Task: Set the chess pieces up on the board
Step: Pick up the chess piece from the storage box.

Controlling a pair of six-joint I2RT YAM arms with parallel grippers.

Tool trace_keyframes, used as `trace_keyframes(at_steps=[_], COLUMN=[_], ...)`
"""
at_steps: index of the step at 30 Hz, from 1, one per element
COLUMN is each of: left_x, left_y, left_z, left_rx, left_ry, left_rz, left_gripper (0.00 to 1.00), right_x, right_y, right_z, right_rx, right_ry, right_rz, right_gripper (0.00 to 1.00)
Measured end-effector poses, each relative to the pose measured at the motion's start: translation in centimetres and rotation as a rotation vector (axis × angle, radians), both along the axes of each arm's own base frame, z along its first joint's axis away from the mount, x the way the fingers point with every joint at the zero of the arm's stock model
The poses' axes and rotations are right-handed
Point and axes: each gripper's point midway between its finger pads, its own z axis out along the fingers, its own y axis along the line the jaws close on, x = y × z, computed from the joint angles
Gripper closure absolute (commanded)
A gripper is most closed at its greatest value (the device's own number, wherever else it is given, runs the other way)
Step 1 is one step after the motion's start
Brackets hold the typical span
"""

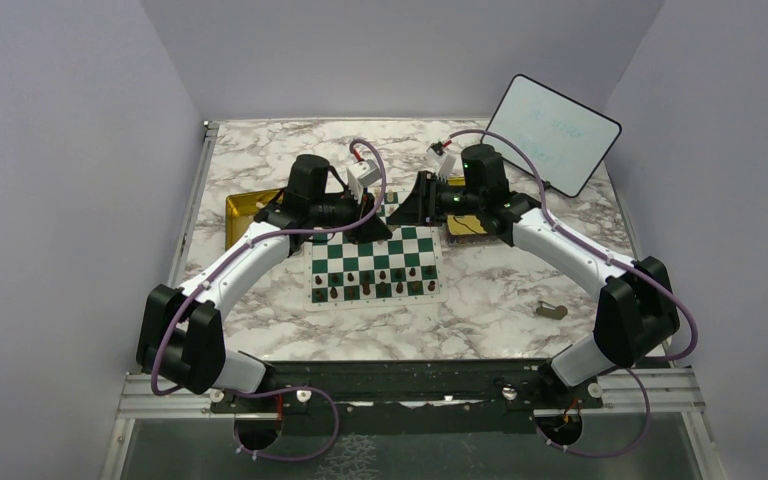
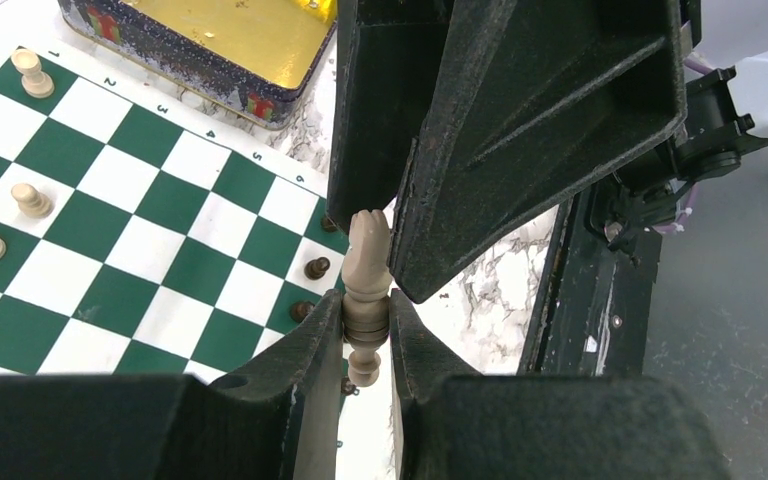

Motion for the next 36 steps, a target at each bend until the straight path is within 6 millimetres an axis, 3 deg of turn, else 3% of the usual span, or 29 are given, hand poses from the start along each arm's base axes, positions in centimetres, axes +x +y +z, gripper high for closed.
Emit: trace_keyframes(at_steps=[7,13,17,21,36], left_x=[0.0,0.0,0.1,0.2,0.0], left_y=[0.0,0.0,0.0,0.1,0.3], left_z=[0.0,0.0,-0.1,-0.2,-0.3], left_rx=[0.001,0.002,0.005,0.01,0.016], left_ry=[-0.003,-0.006,-0.008,-0.016,-0.029], left_rz=[-0.001,-0.002,0.0,0.002,0.003], left_gripper=[0.88,0.88,0.78,0.62,0.54], right_x=[-0.2,-0.2,-0.2,-0.1,0.6], right_y=[-0.1,-0.2,-0.2,-0.2,-2.1], right_z=[-0.3,-1.5,-1.5,-1.4,1.3], right_rx=[-0.012,-0.037,-0.037,-0.037,-0.014], right_ry=[0.011,0.034,0.032,0.028,-0.042], right_rz=[0.001,0.006,0.008,0.0,-0.077], right_gripper=[0.55,0.7,0.76,0.79,0.82])
